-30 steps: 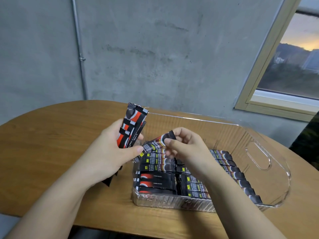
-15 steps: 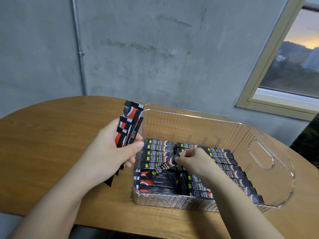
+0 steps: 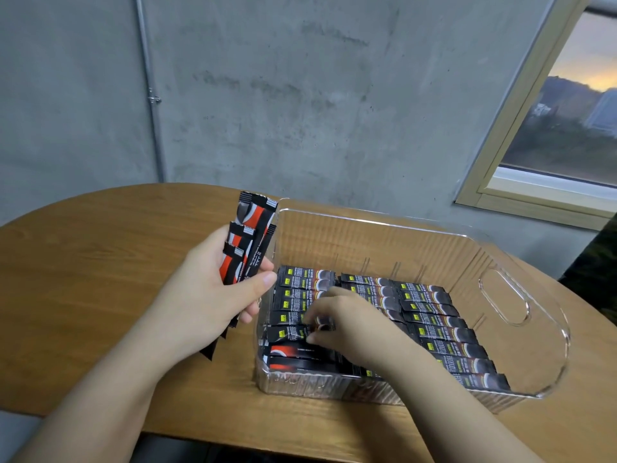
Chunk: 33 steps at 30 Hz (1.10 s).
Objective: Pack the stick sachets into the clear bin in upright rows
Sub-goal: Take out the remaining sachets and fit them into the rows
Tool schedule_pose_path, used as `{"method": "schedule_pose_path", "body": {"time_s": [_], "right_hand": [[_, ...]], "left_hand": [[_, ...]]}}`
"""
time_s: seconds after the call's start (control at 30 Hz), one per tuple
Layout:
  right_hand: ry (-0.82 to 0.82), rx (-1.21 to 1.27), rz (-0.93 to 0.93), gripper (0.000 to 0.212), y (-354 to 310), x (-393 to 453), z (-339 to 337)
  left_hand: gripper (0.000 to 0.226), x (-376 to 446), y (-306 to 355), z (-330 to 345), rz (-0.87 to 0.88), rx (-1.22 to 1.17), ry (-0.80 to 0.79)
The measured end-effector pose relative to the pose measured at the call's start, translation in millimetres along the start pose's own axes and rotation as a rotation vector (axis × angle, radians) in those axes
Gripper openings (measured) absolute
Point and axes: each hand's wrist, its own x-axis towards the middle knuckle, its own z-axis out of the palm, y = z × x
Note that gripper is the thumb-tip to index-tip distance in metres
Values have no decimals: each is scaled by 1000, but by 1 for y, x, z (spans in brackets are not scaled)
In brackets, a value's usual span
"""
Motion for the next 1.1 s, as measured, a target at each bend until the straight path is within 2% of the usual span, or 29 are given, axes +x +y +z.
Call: {"method": "schedule_pose_path", "body": {"time_s": [0.17, 0.47, 0.7, 0.83, 0.9, 0.97, 1.03, 1.1], "right_hand": [[-72, -18, -133, 19, -10, 12, 7], [-65, -53, -111, 13, -12, 18, 16], [-12, -99, -135, 13, -15, 20, 18], [76, -67, -110, 14, -14, 16, 14], [121, 37, -101, 9, -14, 12, 6], [162, 244, -87, 4, -20, 6, -6], [204, 449, -90, 7, -30, 0, -18], [216, 608, -117, 9, -41, -4, -28]], "left_hand": [[17, -1, 1, 0, 5, -12, 0], [15, -2, -2, -1, 1, 17, 10], [15, -2, -2, -1, 5, 19, -18], [17, -4, -2, -3, -39, -17, -66], [29, -4, -4, -4, -74, -6, -87], [42, -6, -5, -6, -95, 30, -124], [40, -6, -7, -6, -96, 57, -135], [26, -5, -6, -5, -99, 82, -125]]}}
